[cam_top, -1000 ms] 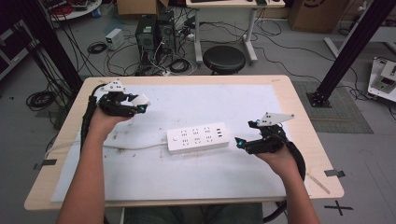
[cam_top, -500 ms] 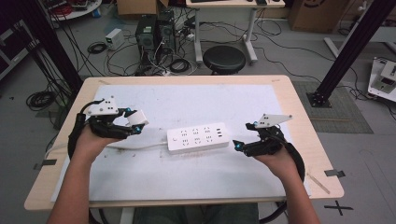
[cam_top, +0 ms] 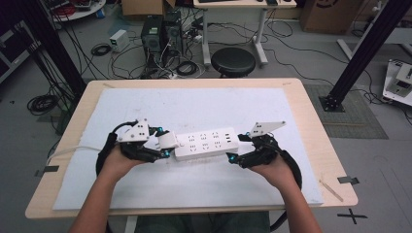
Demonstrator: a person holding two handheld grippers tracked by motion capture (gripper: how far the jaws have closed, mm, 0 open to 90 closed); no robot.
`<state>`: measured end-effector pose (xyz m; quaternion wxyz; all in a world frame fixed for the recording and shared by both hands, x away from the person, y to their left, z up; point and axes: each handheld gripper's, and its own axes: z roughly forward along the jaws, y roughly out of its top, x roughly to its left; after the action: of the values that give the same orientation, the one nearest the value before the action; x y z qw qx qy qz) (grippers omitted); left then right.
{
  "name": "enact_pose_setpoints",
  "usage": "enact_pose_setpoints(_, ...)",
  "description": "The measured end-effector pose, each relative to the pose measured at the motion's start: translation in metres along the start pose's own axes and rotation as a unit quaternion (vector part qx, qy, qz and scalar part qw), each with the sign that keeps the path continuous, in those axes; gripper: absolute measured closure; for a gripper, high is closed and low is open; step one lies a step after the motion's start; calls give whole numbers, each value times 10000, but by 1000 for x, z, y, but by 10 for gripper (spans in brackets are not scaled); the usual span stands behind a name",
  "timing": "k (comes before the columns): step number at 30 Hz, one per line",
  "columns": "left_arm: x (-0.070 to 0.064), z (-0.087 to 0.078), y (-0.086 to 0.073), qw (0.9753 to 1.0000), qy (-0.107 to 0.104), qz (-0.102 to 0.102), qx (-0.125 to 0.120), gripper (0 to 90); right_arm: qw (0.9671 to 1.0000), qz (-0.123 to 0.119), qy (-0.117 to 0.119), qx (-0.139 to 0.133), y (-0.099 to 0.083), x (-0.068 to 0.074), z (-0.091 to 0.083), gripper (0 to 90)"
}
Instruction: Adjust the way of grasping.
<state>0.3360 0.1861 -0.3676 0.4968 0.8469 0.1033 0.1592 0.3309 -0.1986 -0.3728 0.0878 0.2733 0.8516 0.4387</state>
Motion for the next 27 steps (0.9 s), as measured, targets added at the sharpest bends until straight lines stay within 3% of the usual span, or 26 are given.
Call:
enact_pose_setpoints(1,-8,8,-2,9999,18,152,-23,424,10000,40,63,-22,1,1,4,176)
enact_pose_setpoints(2,-8,8,-2,9999,18,152,-23,424,10000,40,63,-22,1,1,4,176)
enact_pose_setpoints(3,-17,16,-3,9995,63,318,-45,424,9997,111,201,-74,1,5,11,176)
enact_pose_setpoints(6,-25,22,-4,9991,82,412,-115,424,9997,134,212,-32,2,9,18,176)
enact_pose_setpoints(9,-39,34,-6,9979,109,604,-214,424,9987,229,450,71,1,15,33,176)
enact_pose_setpoints(12,-45,39,-8,9972,97,706,-208,424,9975,334,623,75,1,18,39,176)
enact_pose_setpoints(13,-48,41,-8,9969,104,757,-201,424,9960,436,777,71,1,19,44,176)
enact_pose_setpoints(16,-52,45,-9,9961,121,852,-192,425,9950,485,876,37,1,19,47,176)
enact_pose_setpoints(17,-57,50,-10,9951,183,949,-190,424,9908,684,1166,-40,1,21,53,176)
enact_pose_setpoints(23,-64,57,-11,9926,318,1154,-218,425,9873,806,1367,-68,1,23,58,176)
enact_pose_setpoints(24,-68,59,-10,9911,382,1250,-263,425,9827,969,1572,-154,1,24,60,176)
enact_pose_setpoints(26,-71,61,-9,9903,410,1293,-300,425,9794,1077,1692,-216,2,24,61,177)
enact_pose_setpoints(27,-71,61,-9,9903,410,1293,-300,425,9794,1077,1692,-216,2,24,61,177)
